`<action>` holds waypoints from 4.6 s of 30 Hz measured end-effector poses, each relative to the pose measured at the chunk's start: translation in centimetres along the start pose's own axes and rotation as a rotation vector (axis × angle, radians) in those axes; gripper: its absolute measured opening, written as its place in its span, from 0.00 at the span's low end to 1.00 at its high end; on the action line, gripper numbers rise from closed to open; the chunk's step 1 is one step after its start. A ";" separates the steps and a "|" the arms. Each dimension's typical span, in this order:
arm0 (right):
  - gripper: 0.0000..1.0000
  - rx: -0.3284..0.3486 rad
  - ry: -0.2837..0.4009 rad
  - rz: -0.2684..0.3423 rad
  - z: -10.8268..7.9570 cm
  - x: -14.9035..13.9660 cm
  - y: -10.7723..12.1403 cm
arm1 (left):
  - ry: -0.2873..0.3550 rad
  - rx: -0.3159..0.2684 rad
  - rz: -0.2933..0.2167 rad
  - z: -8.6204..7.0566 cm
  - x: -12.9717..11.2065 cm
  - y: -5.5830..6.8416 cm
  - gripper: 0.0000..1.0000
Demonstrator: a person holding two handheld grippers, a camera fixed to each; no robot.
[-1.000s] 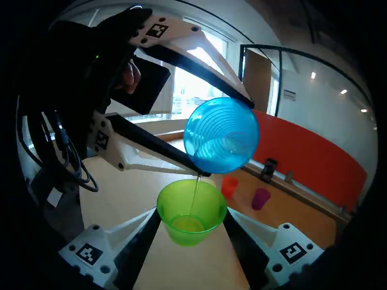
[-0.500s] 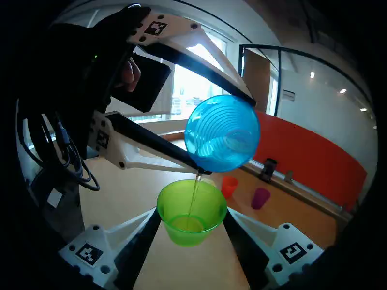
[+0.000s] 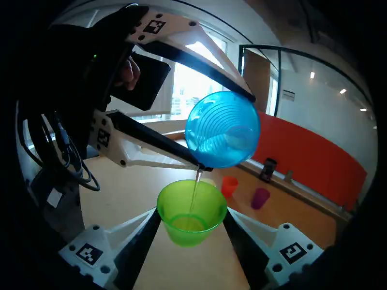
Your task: Pour water
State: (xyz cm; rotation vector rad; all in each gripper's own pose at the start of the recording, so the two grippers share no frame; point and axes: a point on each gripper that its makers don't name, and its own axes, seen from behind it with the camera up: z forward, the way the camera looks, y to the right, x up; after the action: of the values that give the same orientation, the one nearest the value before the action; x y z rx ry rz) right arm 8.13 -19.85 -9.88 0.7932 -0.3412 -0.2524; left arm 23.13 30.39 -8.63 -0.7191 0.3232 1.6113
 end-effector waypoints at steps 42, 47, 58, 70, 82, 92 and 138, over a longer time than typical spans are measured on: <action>0.91 0.000 -0.010 -0.007 0.1 -0.3 0.5 | 0.005 0.037 0.120 0.6 0.6 0.1 0.90; 0.91 0.000 -0.010 -0.007 0.1 -0.2 0.5 | 0.007 0.036 0.117 0.6 0.4 0.1 0.90; 0.91 -0.001 -0.006 -0.011 0.1 -0.2 0.5 | 0.009 0.043 0.123 0.5 0.5 -0.1 0.90; 0.91 0.000 0.006 -0.013 0.0 0.3 0.3 | 0.002 0.051 0.141 0.0 0.5 -0.6 0.90; 0.91 0.001 0.013 -0.021 -0.2 0.7 0.4 | -0.009 0.059 0.152 -0.3 0.2 -1.2 0.90; 0.91 0.004 0.015 -0.026 -0.3 0.9 0.4 | -0.015 0.070 0.163 -0.1 0.0 -1.7 0.90; 0.91 0.003 0.017 -0.034 -1.0 1.0 0.1 | -0.017 0.088 0.219 0.3 0.4 -1.6 0.90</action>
State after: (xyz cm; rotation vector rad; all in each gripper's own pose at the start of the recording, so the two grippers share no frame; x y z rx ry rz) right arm 9.42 -19.48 -10.23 0.8040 -0.3121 -0.2769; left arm 24.58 31.22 -8.35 -0.6183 0.4706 1.7966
